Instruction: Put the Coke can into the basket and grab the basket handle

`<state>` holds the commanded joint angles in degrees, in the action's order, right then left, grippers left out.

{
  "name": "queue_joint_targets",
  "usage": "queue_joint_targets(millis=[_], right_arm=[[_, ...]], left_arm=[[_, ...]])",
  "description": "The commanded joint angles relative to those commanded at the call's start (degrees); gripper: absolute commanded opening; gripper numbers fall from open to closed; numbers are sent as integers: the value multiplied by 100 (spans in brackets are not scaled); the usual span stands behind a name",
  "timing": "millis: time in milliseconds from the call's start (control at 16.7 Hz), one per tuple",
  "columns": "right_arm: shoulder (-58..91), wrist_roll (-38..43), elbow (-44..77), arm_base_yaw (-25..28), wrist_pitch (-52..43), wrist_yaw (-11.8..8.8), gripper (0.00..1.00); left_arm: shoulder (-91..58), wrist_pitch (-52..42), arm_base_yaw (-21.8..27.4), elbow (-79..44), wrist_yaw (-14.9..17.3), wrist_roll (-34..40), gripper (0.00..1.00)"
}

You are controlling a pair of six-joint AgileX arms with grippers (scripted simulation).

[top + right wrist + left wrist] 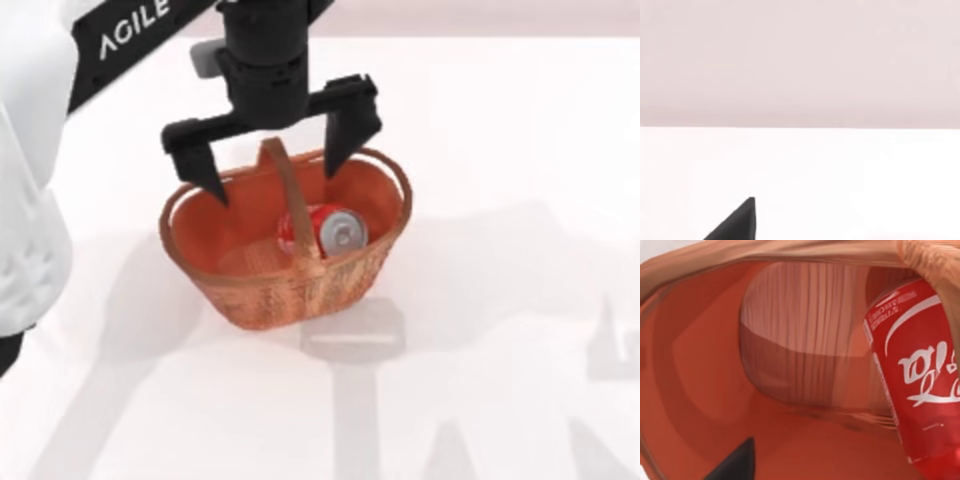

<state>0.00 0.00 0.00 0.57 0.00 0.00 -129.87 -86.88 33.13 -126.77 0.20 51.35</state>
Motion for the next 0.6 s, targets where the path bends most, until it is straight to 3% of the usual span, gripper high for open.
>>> queue_joint_targets(millis=[120,600], right_arm=[[0,0,0,0,0,0,100],[0,0,0,0,0,0,100]], left_arm=[[0,0,0,0,0,0,100],[0,0,0,0,0,0,40]])
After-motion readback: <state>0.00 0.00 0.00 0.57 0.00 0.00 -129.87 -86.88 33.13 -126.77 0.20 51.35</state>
